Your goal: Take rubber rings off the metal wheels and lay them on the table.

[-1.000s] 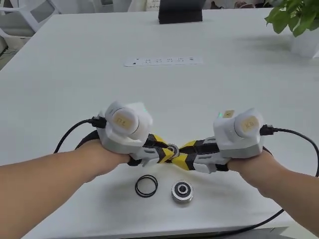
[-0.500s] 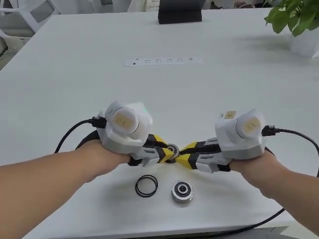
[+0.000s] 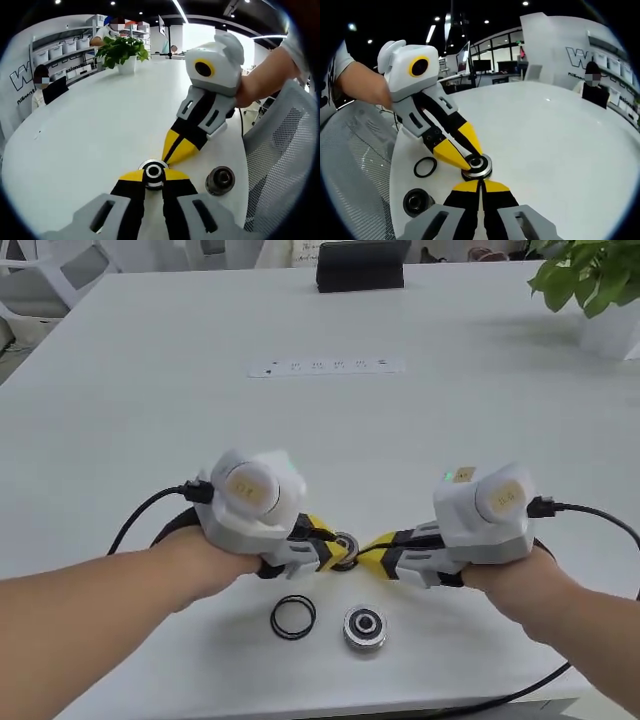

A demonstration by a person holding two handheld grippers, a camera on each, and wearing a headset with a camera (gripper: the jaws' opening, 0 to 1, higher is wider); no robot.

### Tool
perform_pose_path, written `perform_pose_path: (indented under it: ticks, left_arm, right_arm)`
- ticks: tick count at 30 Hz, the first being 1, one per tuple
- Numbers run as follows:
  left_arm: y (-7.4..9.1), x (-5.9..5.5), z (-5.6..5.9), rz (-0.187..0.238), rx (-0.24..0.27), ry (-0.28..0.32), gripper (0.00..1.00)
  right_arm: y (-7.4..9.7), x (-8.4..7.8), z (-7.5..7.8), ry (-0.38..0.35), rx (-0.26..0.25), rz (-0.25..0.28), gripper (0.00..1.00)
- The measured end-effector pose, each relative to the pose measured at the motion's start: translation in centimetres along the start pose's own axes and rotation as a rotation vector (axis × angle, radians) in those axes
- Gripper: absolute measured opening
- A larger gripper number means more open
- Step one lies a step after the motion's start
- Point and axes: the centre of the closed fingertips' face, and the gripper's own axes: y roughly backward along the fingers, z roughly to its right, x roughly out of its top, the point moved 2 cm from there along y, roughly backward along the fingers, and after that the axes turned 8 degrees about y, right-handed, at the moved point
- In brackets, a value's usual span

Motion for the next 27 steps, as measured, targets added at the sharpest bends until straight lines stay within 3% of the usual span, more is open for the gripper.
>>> perform_pose_path:
  ticks: [8,27]
  left_arm:
    - [0.0,0.0,0.0,0.000,0.011,0.006,0.07]
    - [-0.1,0.0,0.3,-0.001,0.028,0.004,0.07]
  right_arm:
    - [0.0,-0.2,0.2,-0.038,-0.011,-0.001,0.00]
    - [0.5,0.3,1.1,-0.220,-0.059,0.084,0.00]
